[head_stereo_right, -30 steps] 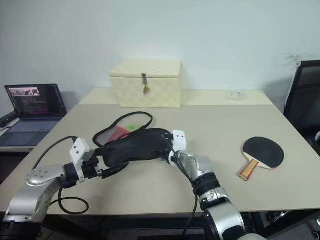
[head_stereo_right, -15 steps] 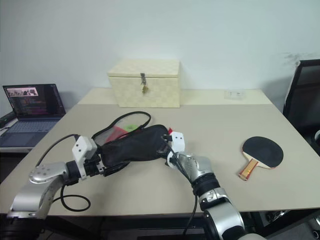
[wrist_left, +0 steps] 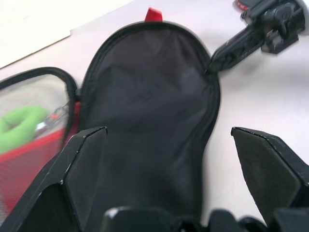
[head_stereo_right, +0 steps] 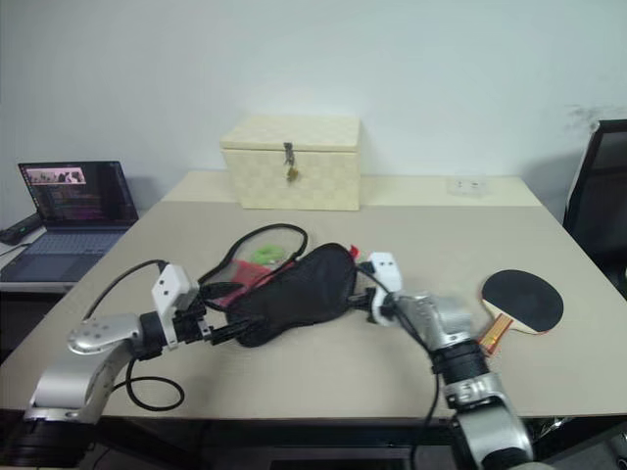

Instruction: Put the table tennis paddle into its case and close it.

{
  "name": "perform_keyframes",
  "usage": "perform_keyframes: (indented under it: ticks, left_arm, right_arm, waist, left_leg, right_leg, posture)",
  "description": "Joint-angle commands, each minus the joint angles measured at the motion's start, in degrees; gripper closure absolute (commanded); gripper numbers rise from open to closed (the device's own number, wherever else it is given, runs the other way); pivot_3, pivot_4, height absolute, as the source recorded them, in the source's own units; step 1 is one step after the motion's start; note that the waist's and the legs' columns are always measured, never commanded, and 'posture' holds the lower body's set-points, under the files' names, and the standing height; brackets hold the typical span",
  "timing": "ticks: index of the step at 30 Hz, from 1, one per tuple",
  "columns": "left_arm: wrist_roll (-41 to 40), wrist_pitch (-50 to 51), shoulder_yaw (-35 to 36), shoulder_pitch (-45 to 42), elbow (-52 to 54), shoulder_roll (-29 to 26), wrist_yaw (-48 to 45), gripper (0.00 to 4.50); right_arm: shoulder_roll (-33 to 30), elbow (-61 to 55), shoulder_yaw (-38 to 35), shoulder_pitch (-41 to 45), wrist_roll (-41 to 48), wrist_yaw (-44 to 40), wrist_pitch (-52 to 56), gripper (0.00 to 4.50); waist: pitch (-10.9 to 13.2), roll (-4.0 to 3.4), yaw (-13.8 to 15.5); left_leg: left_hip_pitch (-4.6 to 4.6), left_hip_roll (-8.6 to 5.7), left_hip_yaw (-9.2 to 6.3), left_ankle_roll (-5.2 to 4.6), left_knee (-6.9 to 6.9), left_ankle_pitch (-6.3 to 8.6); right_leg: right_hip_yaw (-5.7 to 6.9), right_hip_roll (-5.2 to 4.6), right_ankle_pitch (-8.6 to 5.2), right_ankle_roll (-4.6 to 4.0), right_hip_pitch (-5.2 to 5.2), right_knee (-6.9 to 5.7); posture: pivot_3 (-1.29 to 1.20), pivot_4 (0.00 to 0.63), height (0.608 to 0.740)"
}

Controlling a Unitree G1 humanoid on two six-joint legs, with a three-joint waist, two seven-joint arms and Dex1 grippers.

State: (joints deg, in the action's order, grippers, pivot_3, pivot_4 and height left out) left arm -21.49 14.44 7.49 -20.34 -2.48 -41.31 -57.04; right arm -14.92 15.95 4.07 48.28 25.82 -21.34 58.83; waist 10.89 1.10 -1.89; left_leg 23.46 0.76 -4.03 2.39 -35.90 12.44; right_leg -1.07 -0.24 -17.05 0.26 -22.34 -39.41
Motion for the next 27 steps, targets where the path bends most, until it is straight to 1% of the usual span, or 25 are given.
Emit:
perform_keyframes:
  ticks: [1,4,6,8,10,12,14,16,19,22,27]
  left_arm:
    - [-0.3,-0.9,-0.2,-1.7,1.5,0.0,-0.5,0.00]
    - [-0.2,-1.0,-0.8,-2.2,1.4,0.2,-0.8,0.00]
    - [-0.2,-1.1,-1.2,-2.5,1.4,0.3,-0.9,0.00]
    - [-0.1,-1.0,-1.5,-2.8,1.6,0.5,-0.9,0.00]
    - [-0.1,-1.0,-1.6,-3.0,1.6,0.7,-0.8,0.00]
    - [-0.1,-0.9,-1.8,-3.2,1.8,0.9,-0.7,0.00]
    - [-0.1,-0.8,-1.9,-3.3,1.9,1.1,-0.6,0.00]
    - [-0.1,-0.7,-2.0,-3.4,2.0,1.2,-0.5,0.00]
    - [-0.2,-0.6,-2.0,-3.4,2.5,1.3,-0.4,0.00]
    - [-0.3,-0.5,-2.0,-3.5,2.7,1.4,-0.4,0.00]
    - [-0.8,-0.3,-1.8,-3.5,2.7,1.6,-0.6,0.00]
  right_arm:
    - [-5.4,-0.2,1.9,3.6,-2.4,-6.4,-1.8,4.49]
    - [-10.6,4.2,4.6,5.9,-6.0,-11.9,-5.5,4.49]
    - [-13.9,10.2,6.8,8.6,-9.8,-15.9,-10.3,4.49]
    - [-15.8,17.3,9.0,11.7,-13.7,-19.5,-16.0,4.49]
    - [-16.2,23.0,10.3,14.2,-16.4,-22.0,-20.5,4.49]
    - [-15.1,28.3,10.8,16.7,-18.4,-23.9,-24.1,4.49]
    - [-13.2,32.5,10.2,18.8,-19.4,-24.8,-26.4,4.49]
    - [-11.4,35.5,9.0,20.3,-20.1,-24.0,-28.4,4.49]
    - [-9.5,38.4,7.4,21.4,-20.9,-22.6,-31.1,3.85]
    - [-9.5,40.6,6.0,22.3,-21.8,-21.2,-33.6,2.84]
    - [-11.4,41.5,4.1,22.5,-23.3,-19.9,-36.1,1.04]
  waist:
    - [0.0,0.00,0.0]
    - [0.0,-0.01,-0.3]
    - [0.0,-0.01,-0.4]
    - [0.0,-0.01,-0.4]
    - [0.0,-0.02,-0.4]
    - [0.0,-0.01,-0.5]
    - [0.0,-0.01,-0.6]
    - [0.0,-0.01,-0.8]
    - [0.0,-0.01,-0.8]
    - [0.0,-0.03,-0.8]
    - [0.0,-0.04,-0.5]
  left_leg:
    - [0.00,0.00,0.00,0.00,0.01,0.00]
    - [-0.01,0.00,0.05,-0.01,0.04,0.01]
    - [0.00,-0.02,0.07,-0.01,0.06,0.01]
    - [0.00,-0.03,0.09,-0.01,0.06,0.01]
    - [0.00,-0.03,0.11,-0.01,0.04,0.01]
    - [0.00,-0.02,0.14,-0.01,0.05,0.01]
    - [0.00,-0.01,0.13,-0.01,0.05,0.01]
    - [0.00,0.02,0.12,-0.01,0.06,0.01]
    - [0.01,0.05,0.09,-0.01,0.06,0.01]
    - [0.04,0.02,0.09,0.00,0.04,0.01]
    - [0.04,0.00,0.08,0.00,0.04,0.01]
  right_leg:
    - [0.00,0.03,0.00,-0.01,0.00,0.00]
    - [-0.03,0.07,-0.01,-0.03,-0.02,0.03]
    - [-0.04,0.08,-0.02,-0.04,-0.03,0.05]
    - [-0.04,0.07,-0.02,-0.04,-0.03,0.06]
    - [-0.05,0.07,-0.02,-0.03,-0.03,0.08]
    - [-0.07,0.07,-0.01,-0.03,-0.03,0.09]
    - [-0.07,0.07,-0.01,-0.04,-0.03,0.09]
    - [-0.07,0.07,-0.01,-0.04,-0.03,0.08]
    - [-0.06,0.06,-0.01,-0.04,-0.03,0.06]
    - [-0.05,0.00,-0.01,-0.03,-0.03,0.07]
    - [-0.04,-0.01,-0.01,-0.03,-0.03,0.06]
  posture:
    - [0.00,0.150,0.740]
    - [0.00,0.150,0.740]
    - [0.00,0.150,0.740]
    - [0.00,0.150,0.740]
    - [0.00,0.150,0.740]
    - [0.00,0.150,0.740]
    - [0.00,0.150,0.740]
    - [0.00,0.150,0.740]
    - [0.00,0.150,0.740]
    - [0.00,0.150,0.740]
    - [0.00,0.150,0.740]
